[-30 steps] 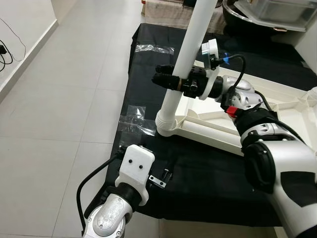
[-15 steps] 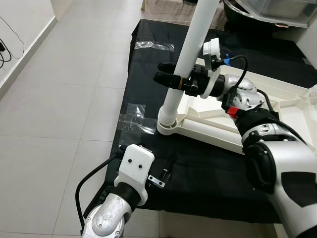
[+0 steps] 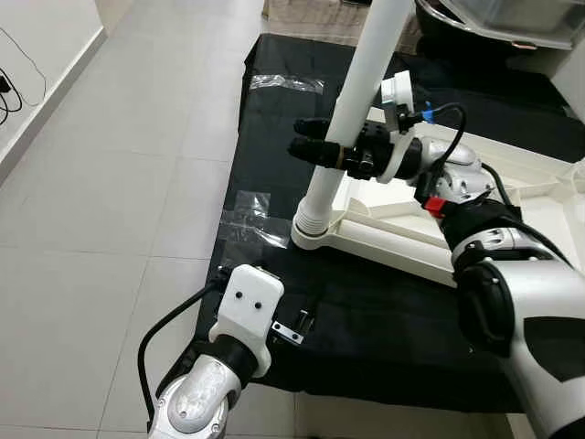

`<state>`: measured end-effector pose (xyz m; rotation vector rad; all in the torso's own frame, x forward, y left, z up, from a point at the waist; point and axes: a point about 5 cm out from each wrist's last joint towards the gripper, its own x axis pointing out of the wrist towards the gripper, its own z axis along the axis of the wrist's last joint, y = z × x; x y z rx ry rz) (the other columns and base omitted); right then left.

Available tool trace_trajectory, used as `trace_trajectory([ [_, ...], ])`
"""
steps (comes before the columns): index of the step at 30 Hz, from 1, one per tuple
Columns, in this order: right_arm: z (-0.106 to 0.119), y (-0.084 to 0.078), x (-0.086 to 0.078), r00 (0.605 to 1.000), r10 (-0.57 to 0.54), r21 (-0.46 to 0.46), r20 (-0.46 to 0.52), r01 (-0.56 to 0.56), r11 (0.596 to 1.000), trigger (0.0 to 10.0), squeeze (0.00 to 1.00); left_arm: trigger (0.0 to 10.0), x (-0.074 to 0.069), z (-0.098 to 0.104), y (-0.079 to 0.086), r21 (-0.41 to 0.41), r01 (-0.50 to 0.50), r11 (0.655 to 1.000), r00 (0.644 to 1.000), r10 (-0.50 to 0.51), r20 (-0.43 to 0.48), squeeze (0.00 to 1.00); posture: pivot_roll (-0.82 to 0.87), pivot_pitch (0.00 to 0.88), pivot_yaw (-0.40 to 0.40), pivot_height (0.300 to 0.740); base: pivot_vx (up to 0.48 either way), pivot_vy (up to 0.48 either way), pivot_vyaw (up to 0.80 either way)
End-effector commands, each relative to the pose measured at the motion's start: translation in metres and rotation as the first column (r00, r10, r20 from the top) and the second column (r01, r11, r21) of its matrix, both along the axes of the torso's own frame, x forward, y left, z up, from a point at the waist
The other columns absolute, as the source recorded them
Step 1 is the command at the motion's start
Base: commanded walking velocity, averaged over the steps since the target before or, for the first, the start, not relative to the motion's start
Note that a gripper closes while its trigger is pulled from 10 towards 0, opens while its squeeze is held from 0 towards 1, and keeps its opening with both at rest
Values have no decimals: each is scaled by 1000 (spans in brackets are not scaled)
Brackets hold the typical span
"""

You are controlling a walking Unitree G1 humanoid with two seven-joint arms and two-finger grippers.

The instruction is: Building children table

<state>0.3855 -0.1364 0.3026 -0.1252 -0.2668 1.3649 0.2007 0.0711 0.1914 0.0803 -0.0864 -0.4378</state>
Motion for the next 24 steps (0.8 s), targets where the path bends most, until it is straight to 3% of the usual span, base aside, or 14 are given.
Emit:
trace_trajectory([
  [1, -19, -5, -1, 998, 8, -54, -65, -12, 998, 10000, 0, 10000, -1, -4, -1, 3, 9, 1000, 1000, -8, -26, 0, 126, 268, -139, 740, 0, 0, 0],
  [10, -24, -3, -3, 997, 36, -48, -71, -39, 998, 10000, 0, 10000, 1, -5, 0, 13, 10, 1000, 1000, -10, -25, 0, 122, 267, -135, 740, 0, 0, 0],
  [14, -28, -1, 0, 998, -18, -66, -62, 14, 998, 10000, 0, 10000, 2, -5, 0, 11, 4, 1000, 1000, -4, -23, 0, 120, 266, -136, 740, 0, 0, 0],
  [24, -26, -3, 10, 967, -213, 6, -138, 215, 977, 10000, 0, 10000, 6, -6, 1, 14, 2, 1000, 1000, -2, -17, 0, 106, 256, -133, 740, 0, 0, 0],
])
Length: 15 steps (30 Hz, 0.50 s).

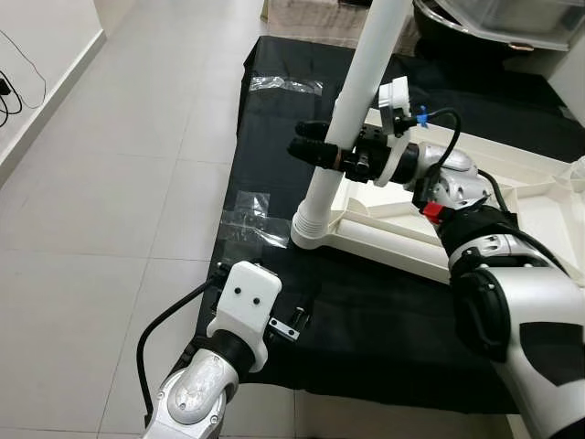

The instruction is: Building children table

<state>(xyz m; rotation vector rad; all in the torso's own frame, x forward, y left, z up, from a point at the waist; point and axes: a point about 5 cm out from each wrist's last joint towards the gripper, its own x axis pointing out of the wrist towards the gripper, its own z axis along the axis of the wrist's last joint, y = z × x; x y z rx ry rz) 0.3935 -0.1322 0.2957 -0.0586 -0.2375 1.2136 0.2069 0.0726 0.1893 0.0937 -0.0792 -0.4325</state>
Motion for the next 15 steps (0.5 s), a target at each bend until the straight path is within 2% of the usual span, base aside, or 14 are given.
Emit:
trace_trajectory([
  [1, -19, -7, 2, 995, -68, -30, -79, 66, 997, 10000, 0, 10000, 0, -3, 0, 0, 8, 1000, 1000, -8, -13, 0, 106, 256, -133, 740, 0, 0, 0],
  [6, -21, -10, 6, 982, -171, 18, -83, 173, 985, 10000, 0, 10000, 3, -3, 1, 6, 9, 1000, 1000, -9, -4, 0, 103, 247, -131, 740, 0, 0, 0],
  [10, -22, -11, 6, 981, -183, 30, -67, 185, 982, 10000, 0, 10000, 4, -4, 3, 12, 5, 1000, 1000, -5, -3, 0, 105, 243, -128, 740, 0, 0, 0],
  [13, -26, -10, 1, 991, -129, 34, -42, 131, 991, 10000, 0, 10000, 5, -4, 5, 17, 0, 1000, 1000, 0, -1, 0, 106, 239, -127, 740, 0, 0, 0],
  [15, -30, -7, -7, 1000, -25, 19, -2, 25, 999, 10000, 0, 10000, 6, -4, 7, 27, 0, 1000, 1000, 0, 2, 0, 107, 238, -123, 740, 0, 0, 0],
])
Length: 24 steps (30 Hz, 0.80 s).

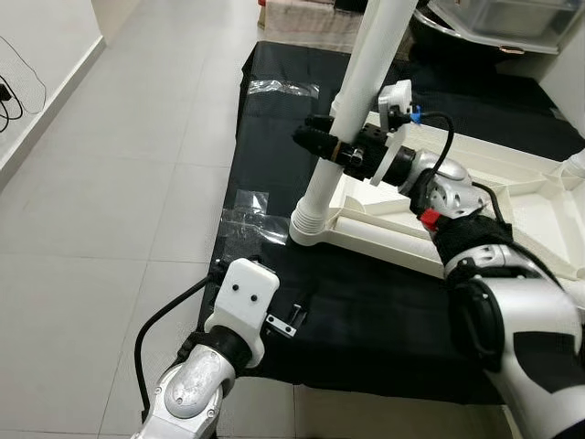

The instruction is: Building children table

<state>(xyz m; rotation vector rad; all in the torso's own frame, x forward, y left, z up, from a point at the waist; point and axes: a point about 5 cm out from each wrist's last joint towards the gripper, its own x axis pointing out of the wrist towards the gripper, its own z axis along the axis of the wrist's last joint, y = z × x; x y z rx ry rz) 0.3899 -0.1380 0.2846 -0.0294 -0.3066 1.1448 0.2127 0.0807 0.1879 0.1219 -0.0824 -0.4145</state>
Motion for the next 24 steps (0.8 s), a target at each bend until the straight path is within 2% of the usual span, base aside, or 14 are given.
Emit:
trace_trajectory([
  [1, -19, -1, -3, 999, 34, -47, -40, -36, 998, 10000, 0, 10000, 0, -2, -1, 1, 19, 1000, 1000, -19, -8, 0, 107, 238, -123, 740, 0, 0, 0],
  [4, -27, 4, -9, 993, 107, -96, -48, -111, 989, 10000, 0, 10000, 1, -3, 0, 4, 19, 1000, 1000, -19, -6, 0, 105, 235, -123, 740, 0, 0, 0],
  [10, -31, 12, 3, 992, -70, -100, -102, 60, 993, 10000, 0, 10000, 1, -2, -1, 4, 22, 1000, 1000, -22, 0, 0, 103, 232, -122, 740, 0, 0, 0],
  [14, -32, 14, 5, 988, -102, -97, -113, 91, 991, 10000, 0, 10000, 1, -2, -2, 4, 25, 1000, 1000, -25, 1, 0, 104, 229, -120, 740, 0, 0, 0],
  [18, -33, 17, -1, 994, -24, -109, -106, 13, 994, 10000, 0, 10000, 1, -3, -2, 4, 26, 1000, 1000, -26, 0, 0, 105, 225, -124, 740, 0, 0, 0],
  [21, -37, 20, -12, 985, 137, -136, -104, -151, 979, 10000, 0, 10000, 1, -3, -1, 5, 24, 1000, 1000, -24, 1, 0, 105, 228, -125, 740, 0, 0, 0],
  [24, -40, 23, -15, 974, 195, -164, -118, -213, 963, 10000, 0, 10000, 1, -3, -1, 5, 24, 1000, 1000, -24, 2, 0, 104, 227, -125, 740, 0, 0, 0],
])
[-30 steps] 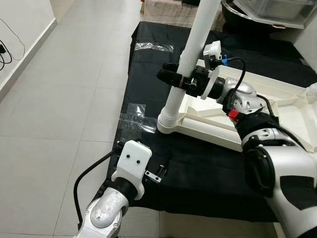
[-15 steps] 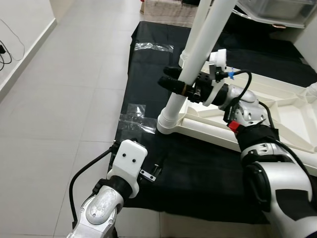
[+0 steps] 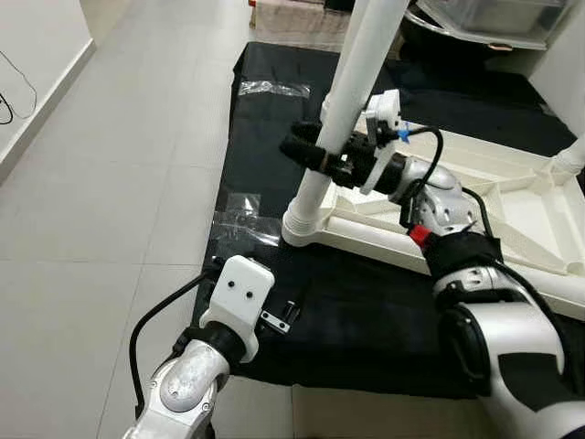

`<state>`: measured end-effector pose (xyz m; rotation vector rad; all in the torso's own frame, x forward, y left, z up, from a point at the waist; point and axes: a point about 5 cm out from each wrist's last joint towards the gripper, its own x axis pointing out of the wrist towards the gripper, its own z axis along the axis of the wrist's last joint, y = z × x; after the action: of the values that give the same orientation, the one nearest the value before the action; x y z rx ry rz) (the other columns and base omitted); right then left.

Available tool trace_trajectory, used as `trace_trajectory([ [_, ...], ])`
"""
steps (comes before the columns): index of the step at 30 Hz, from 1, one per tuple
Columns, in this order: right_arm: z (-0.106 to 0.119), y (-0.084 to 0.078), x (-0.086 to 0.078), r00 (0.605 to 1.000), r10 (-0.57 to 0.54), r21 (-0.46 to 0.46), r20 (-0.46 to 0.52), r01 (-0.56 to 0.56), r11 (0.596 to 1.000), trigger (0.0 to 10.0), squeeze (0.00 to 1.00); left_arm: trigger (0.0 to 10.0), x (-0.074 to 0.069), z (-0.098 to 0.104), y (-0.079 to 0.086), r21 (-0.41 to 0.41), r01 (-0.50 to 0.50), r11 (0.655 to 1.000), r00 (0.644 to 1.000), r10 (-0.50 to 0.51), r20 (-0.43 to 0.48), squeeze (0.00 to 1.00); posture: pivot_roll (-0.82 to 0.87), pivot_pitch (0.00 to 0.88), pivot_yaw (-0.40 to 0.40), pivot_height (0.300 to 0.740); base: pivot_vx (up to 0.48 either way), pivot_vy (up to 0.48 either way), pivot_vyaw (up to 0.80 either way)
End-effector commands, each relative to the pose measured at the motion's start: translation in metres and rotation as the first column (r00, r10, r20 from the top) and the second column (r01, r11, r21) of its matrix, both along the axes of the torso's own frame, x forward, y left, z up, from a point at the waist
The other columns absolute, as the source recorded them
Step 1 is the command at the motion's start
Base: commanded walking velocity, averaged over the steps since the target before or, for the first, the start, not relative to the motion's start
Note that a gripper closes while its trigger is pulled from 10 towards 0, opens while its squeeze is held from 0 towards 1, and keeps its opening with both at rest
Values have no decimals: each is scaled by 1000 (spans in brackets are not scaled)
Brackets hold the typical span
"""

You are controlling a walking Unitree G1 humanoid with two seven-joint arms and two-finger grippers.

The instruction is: Building children table

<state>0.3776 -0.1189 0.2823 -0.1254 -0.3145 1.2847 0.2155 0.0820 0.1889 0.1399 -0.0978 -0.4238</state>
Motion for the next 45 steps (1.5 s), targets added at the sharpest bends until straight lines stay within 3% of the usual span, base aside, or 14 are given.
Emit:
trace_trajectory([
  [1, -39, 6, -3, 984, 67, -111, -167, -86, 990, 10000, 0, 10000, -2, -4, -2, -10, 15, 1000, 1000, -15, -16, 0, 104, 227, -125, 740, 0, 0, 0],
  [13, -29, 21, 2, 961, 151, -146, -230, -188, 971, 10000, 0, 10000, -3, -2, -3, -11, 13, 1000, 1000, -13, -14, 0, 105, 258, -140, 740, 0, 0, 0],
  [29, -24, 23, -6, 899, 342, -45, -275, -367, 929, 10000, 0, 10000, -1, 0, -1, -7, 10, 1000, 1000, -10, -8, 0, 104, 268, -140, 740, 0, 0, 0],
  [38, -33, 25, -8, 920, 327, -172, -216, -365, 915, 10000, 0, 10000, 0, 1, 0, 8, 12, 1000, 1000, -12, 5, 0, 110, 270, -142, 740, 0, 0, 0],
  [45, -38, 17, -8, 935, 286, -173, -209, -323, 930, 10000, 0, 10000, 2, 2, 1, 17, 13, 1000, 1000, -13, 12, 0, 104, 267, -138, 740, 0, 0, 0],
])
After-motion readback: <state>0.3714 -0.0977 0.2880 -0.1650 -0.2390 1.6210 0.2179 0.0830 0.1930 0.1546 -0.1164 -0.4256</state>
